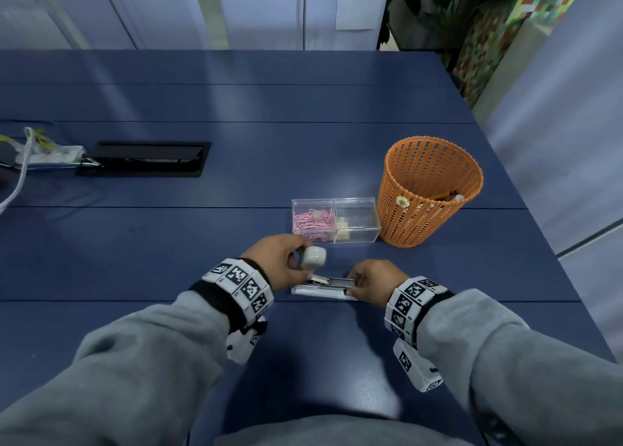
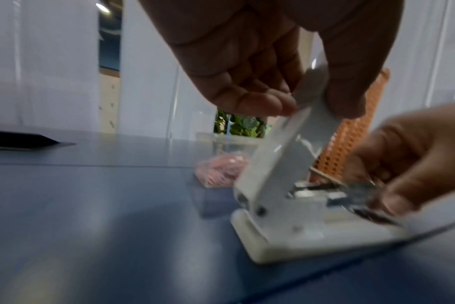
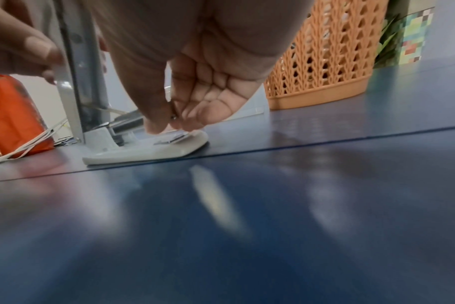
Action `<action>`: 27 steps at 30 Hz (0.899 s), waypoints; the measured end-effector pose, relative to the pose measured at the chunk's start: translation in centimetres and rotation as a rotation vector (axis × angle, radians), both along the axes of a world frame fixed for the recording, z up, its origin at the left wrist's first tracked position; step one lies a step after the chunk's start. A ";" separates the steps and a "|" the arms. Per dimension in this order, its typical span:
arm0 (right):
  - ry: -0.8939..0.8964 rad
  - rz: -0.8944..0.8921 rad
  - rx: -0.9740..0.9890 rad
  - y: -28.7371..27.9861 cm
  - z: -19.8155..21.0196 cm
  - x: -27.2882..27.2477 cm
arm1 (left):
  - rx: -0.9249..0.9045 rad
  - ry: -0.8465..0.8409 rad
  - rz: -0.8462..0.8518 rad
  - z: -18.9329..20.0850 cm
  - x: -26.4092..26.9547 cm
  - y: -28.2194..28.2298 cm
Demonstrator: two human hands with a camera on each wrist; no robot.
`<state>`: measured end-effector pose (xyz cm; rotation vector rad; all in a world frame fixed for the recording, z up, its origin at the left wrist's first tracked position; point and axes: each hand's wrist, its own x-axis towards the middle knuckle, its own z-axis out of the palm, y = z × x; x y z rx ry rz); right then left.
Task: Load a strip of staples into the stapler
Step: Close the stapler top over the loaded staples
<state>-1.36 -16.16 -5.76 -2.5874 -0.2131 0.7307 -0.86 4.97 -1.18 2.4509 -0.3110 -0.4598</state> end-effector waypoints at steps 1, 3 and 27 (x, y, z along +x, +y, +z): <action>0.002 -0.012 0.005 0.0 -0.2 0.0 | 0.000 0.018 -0.018 -0.2 0.1 -0.7; 0.004 -0.041 0.017 0.0 -0.5 -0.1 | 0.026 0.039 -0.058 -0.8 0.1 -2.0; 0.093 -0.197 0.260 -0.9 -2.5 0.1 | 0.337 0.145 -0.229 -4.9 0.4 -3.2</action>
